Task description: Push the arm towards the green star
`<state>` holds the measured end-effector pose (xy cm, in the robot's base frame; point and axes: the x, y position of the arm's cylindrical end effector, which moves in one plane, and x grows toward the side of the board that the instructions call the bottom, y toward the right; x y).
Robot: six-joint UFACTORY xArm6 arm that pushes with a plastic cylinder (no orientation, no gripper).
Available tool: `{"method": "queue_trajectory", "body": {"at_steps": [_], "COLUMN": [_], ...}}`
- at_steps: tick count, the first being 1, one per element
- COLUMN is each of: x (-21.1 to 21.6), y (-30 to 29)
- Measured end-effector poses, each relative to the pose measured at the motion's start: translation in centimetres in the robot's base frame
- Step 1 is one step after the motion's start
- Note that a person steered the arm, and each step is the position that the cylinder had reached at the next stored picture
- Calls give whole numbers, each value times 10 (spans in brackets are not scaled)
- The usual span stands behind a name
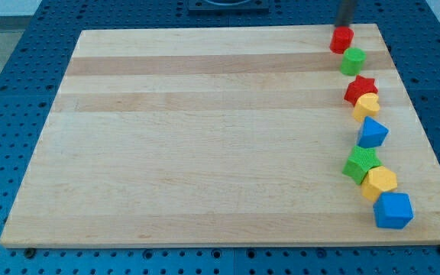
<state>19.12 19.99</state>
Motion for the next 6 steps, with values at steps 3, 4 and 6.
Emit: {"method": "queue_trajectory", "body": {"at_steps": [3,4,6], "x": [65,185,244], "y": [-108,-63,-47]}}
